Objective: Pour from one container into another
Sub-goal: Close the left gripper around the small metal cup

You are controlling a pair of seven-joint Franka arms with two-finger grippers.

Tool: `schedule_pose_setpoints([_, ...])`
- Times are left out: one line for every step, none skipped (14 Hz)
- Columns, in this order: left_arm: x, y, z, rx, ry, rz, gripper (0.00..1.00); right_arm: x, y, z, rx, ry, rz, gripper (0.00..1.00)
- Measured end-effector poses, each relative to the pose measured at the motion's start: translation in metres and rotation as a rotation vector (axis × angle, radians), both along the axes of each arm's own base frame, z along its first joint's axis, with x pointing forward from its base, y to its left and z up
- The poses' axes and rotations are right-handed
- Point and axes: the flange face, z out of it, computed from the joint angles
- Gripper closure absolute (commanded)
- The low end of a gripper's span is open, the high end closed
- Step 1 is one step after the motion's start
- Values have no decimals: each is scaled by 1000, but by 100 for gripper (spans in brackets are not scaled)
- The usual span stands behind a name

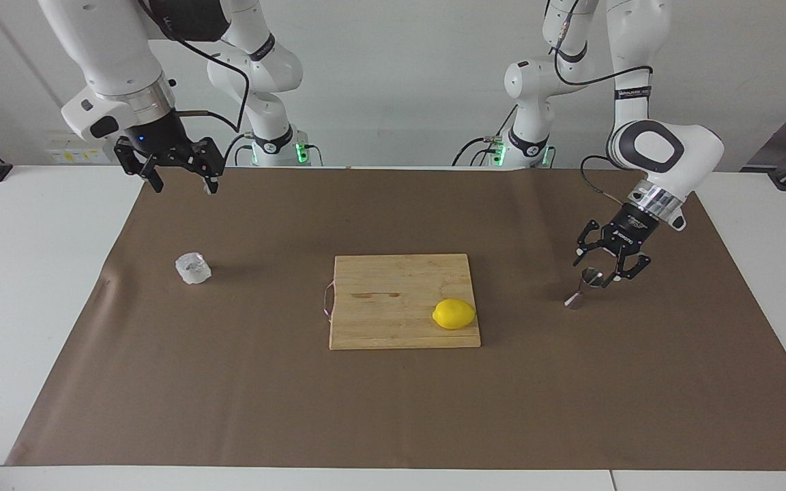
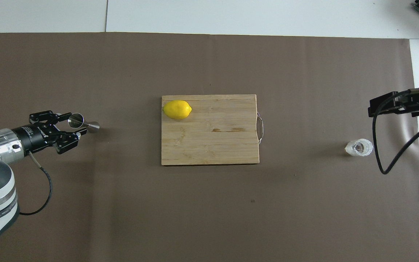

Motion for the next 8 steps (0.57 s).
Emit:
schedule_pose_setpoints([0, 1, 0, 3, -2, 3, 24, 0, 0, 0, 0, 0, 0, 0])
schedule_pose_setpoints([0, 1, 0, 6, -3, 6, 26, 0, 0, 0, 0, 0, 0, 0])
schedule_pose_setpoints([0, 1, -1, 8, -3, 8, 30, 0, 0, 0, 0, 0, 0, 0])
schedule_pose_setpoints([1, 1, -2, 9, -1, 9, 32, 0, 0, 0, 0, 0, 0, 0])
schedule_pose_setpoints([1, 1, -3, 10, 1, 10, 35, 0, 0, 0, 0, 0, 0, 0])
schedule_pose_setpoints([1, 1, -4, 10, 2, 10, 36, 0, 0, 0, 0, 0, 0, 0])
schedule_pose_setpoints([1, 1, -4, 10, 2, 11, 37, 0, 0, 0, 0, 0, 0, 0])
schedule_pose_setpoints([1, 1, -4, 10, 2, 11, 37, 0, 0, 0, 0, 0, 0, 0])
